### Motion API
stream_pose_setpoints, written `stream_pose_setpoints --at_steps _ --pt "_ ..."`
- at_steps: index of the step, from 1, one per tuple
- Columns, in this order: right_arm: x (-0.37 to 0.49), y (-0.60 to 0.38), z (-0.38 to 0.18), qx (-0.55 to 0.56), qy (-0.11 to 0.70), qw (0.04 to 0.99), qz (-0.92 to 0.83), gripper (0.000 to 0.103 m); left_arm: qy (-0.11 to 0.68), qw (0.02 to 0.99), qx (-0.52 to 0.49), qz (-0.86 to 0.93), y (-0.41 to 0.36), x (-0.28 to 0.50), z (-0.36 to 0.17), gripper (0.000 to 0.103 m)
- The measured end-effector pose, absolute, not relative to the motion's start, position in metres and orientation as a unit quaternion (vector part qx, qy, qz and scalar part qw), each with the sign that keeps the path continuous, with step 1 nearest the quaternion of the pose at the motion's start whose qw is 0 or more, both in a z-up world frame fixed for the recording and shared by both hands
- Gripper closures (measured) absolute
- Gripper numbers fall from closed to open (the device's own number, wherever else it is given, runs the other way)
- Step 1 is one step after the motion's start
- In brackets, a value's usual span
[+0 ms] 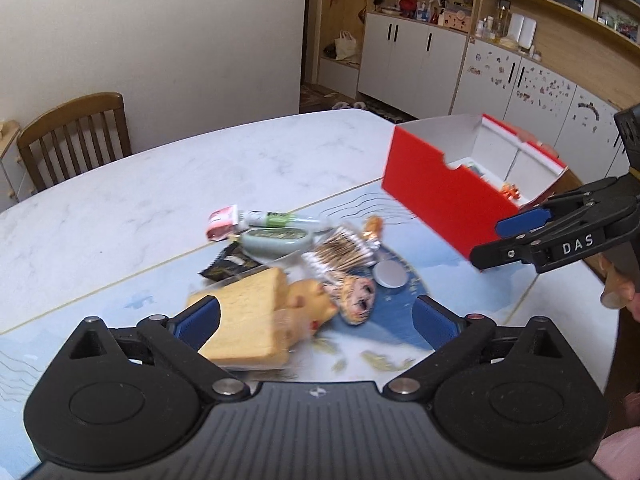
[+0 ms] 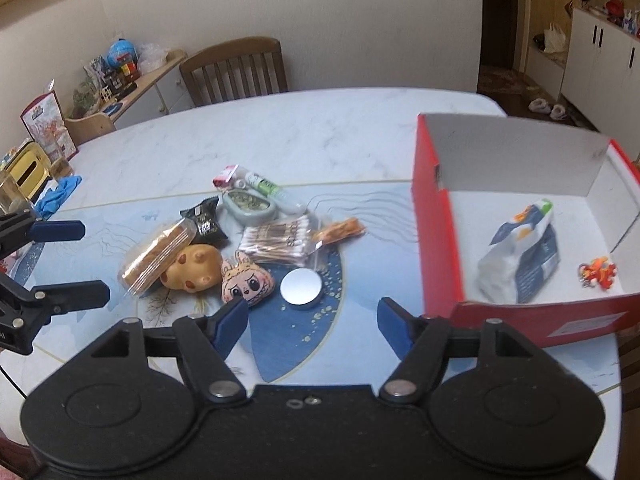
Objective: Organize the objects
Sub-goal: 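Move both tools back over the items on the table, then grasp the bagged bread slice with the left tool while the right tool grasps the round white mirror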
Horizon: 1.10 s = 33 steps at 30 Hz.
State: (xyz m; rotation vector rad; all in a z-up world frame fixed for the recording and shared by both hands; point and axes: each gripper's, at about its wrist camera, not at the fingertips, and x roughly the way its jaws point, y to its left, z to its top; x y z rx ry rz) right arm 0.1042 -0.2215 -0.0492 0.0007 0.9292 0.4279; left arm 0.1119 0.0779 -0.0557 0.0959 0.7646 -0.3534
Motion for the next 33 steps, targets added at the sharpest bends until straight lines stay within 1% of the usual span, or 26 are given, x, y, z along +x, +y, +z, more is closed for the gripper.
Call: stream_pose_setpoints --at_steps 7,13,16,24,28,33 --pt "0.118 -0.209 -0.066 -0.005 0.459 0.869 0.187 0.032 0.368 0.91 0.092 -0.167 0.095 0.12 -0.082 0.0" --pt "0.125 -0.202 -0.078 -0.011 0.474 0.862 0.182 0.032 0.357 0.888 0.186 -0.221 0.103 0.122 -0.103 0.0" --pt "0.127 -0.199 -0.081 -0.014 0.48 0.857 0.186 0.032 0.366 0.873 0.203 -0.249 0.112 0.128 -0.112 0.0" --pt "0.135 -0.189 -0.09 -0.029 0.498 0.846 0.189 0.032 0.361 0.84 0.242 -0.326 0.128 0.155 -0.118 0.0" --pt "0.144 -0.184 -0.097 -0.029 0.508 0.841 0.184 0.032 0.356 0.813 0.296 -0.352 0.125 0.167 -0.123 0.0" --pt "0.15 -0.178 -0.104 -0.036 0.516 0.833 0.195 0.032 0.352 0.779 0.334 -0.397 0.118 0.181 -0.121 0.0"
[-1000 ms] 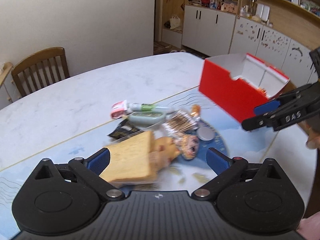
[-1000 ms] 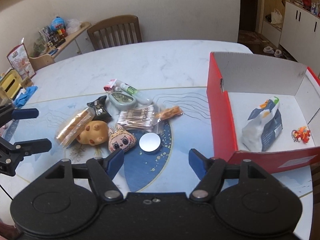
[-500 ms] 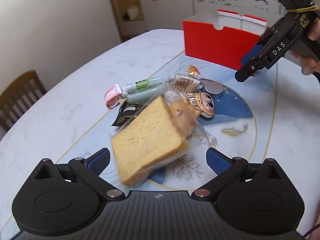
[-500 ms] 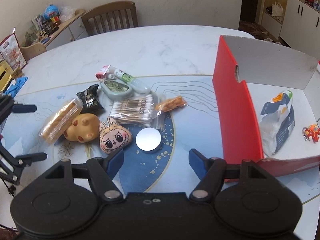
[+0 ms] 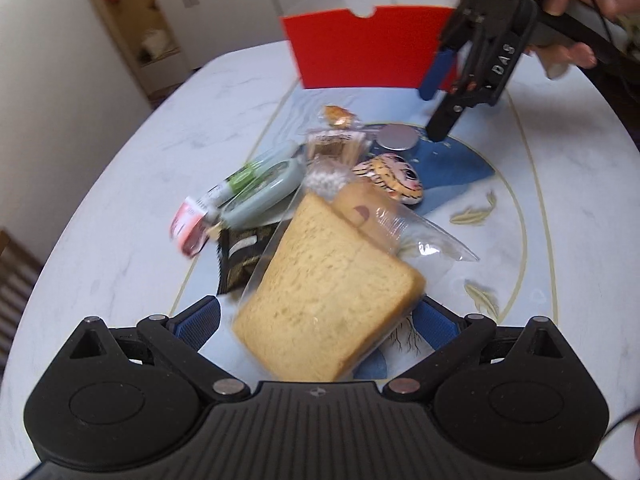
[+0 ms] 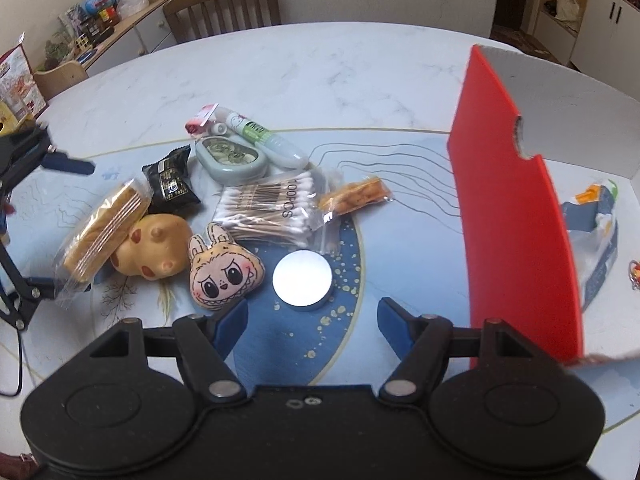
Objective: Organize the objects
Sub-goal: 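Grasp the bagged bread slice with the left tool while the right tool grasps the round white mirror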
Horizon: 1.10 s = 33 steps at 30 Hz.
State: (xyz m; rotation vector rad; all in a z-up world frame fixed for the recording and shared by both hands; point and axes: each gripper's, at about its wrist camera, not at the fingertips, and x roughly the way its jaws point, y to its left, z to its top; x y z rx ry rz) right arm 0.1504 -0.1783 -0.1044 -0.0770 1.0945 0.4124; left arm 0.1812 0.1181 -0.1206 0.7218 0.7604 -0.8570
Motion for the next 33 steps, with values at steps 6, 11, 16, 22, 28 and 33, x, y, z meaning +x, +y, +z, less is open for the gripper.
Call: stream_pose_setpoints --at_steps 6,11,16,22,28,33 --pt "0.159 -0.173 -0.113 -0.046 0.525 0.825 0.205 0.032 0.363 0.746 0.351 -0.435 0.108 0.195 -0.128 0.0" --pt "0.169 -0.173 -0.12 -0.045 0.529 0.823 0.204 0.032 0.371 0.737 0.341 -0.45 0.104 0.202 -0.136 0.0" --pt "0.175 -0.175 -0.125 -0.036 0.528 0.825 0.199 0.033 0.371 0.746 0.319 -0.451 0.104 0.205 -0.14 0.001" --pt "0.174 -0.172 -0.129 -0.047 0.518 0.829 0.204 0.035 0.373 0.765 0.288 -0.439 0.107 0.206 -0.139 0.003" --pt "0.174 -0.168 -0.127 -0.057 0.508 0.835 0.205 0.057 0.379 0.776 0.274 -0.423 0.108 0.199 -0.135 0.008" --pt "0.168 -0.162 -0.126 -0.083 0.5 0.837 0.204 0.065 0.39 0.79 0.255 -0.398 0.107 0.193 -0.132 0.012"
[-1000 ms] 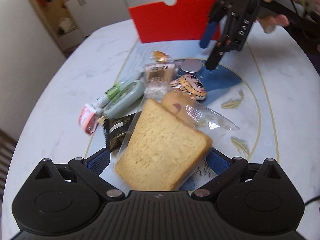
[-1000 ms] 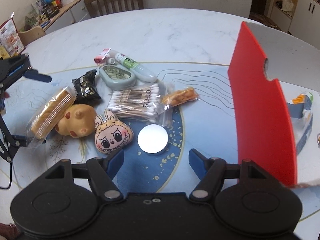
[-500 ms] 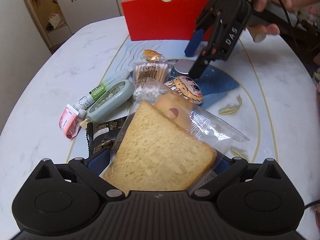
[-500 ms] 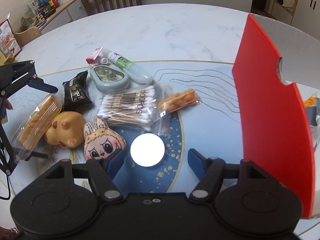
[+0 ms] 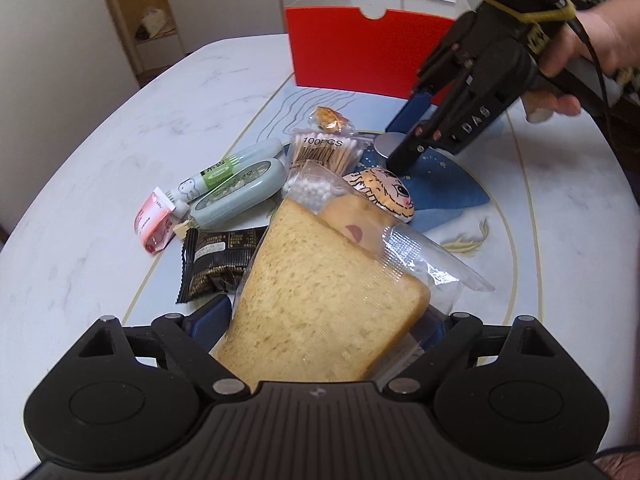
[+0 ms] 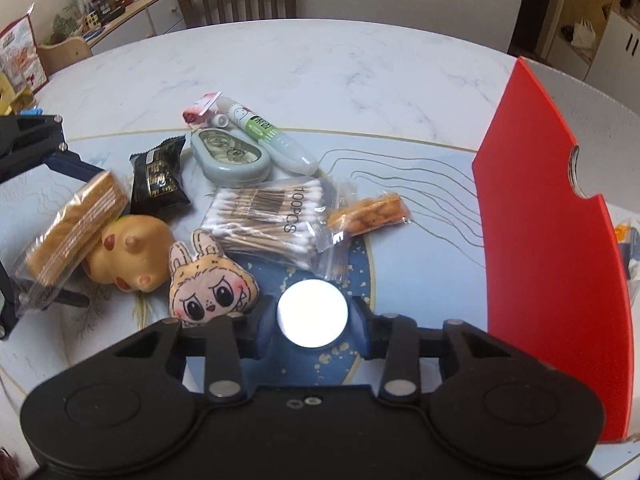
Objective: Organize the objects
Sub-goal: 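Grasp the bagged bread slice with the left tool while the right tool grasps the round white mirror, then carry the bread slice and the mirror over the red shoebox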
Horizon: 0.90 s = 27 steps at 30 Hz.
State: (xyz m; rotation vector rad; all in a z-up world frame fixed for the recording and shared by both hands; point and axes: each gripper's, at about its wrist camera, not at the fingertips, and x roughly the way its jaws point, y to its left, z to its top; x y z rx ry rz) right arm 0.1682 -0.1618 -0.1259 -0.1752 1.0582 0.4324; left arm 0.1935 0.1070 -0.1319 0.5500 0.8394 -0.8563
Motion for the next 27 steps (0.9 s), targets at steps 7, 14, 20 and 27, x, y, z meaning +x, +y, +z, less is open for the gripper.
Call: stream_pose_setpoints --at_steps 7,14,20,27 --pt "0.155 -0.167 -0.117 -0.081 0.489 0.843 0.211 0.065 0.405 0.814 0.21 -0.359 0.113 0.181 -0.123 0.02" --pt "0.136 -0.179 -0.098 -0.057 0.482 0.844 0.227 0.065 0.414 0.841 0.147 -0.316 0.12 0.165 -0.111 0.024" --pt "0.114 -0.192 -0.075 -0.045 0.467 0.849 0.243 0.065 0.414 0.857 0.112 -0.284 0.115 0.144 -0.095 0.024" --pt "0.094 -0.212 -0.049 -0.042 0.446 0.856 0.257 0.065 0.41 0.868 0.084 -0.268 0.088 0.124 -0.07 0.024"
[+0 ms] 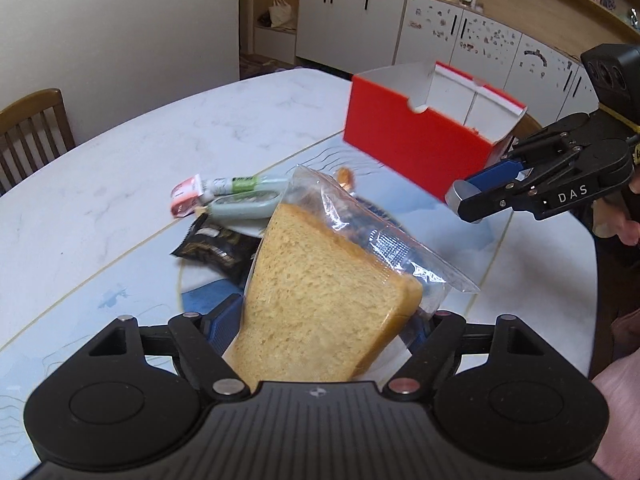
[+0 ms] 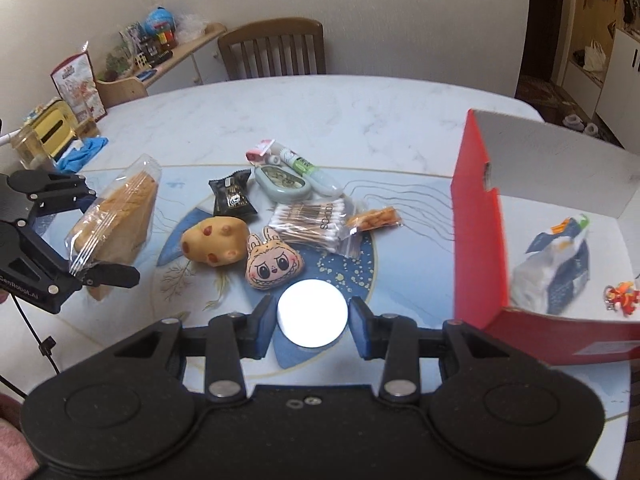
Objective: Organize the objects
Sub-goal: 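Carry the bread slice and the mirror over the red shoebox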
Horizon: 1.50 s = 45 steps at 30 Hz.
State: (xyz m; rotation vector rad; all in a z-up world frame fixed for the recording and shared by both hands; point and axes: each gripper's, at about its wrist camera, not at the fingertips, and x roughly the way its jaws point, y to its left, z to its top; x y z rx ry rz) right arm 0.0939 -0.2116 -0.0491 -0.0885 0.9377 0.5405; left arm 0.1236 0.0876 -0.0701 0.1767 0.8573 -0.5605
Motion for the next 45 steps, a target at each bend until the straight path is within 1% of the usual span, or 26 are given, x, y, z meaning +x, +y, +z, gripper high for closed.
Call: stream_pose_setpoints --at_steps 11,22,35,45 --pt "0.085 -0.264 -0.018 -0.039 0.415 0.873 0.253 0.065 0.385 0.877 0.086 -0.274 0.022 0.122 -0.033 0.024" --pt "0.093 -0.329 -0.008 -0.027 0.4 0.886 0.235 0.065 0.36 0.878 0.096 -0.299 -0.064 0.145 -0.008 0.024" --pt "0.121 -0.402 -0.009 -0.013 0.387 0.895 0.22 0.065 0.358 0.876 0.113 -0.302 -0.152 0.183 -0.003 0.024" --pt "0.156 -0.44 -0.021 -0.007 0.388 0.899 0.202 0.065 0.387 0.87 0.134 -0.275 -0.213 0.231 -0.007 0.024"
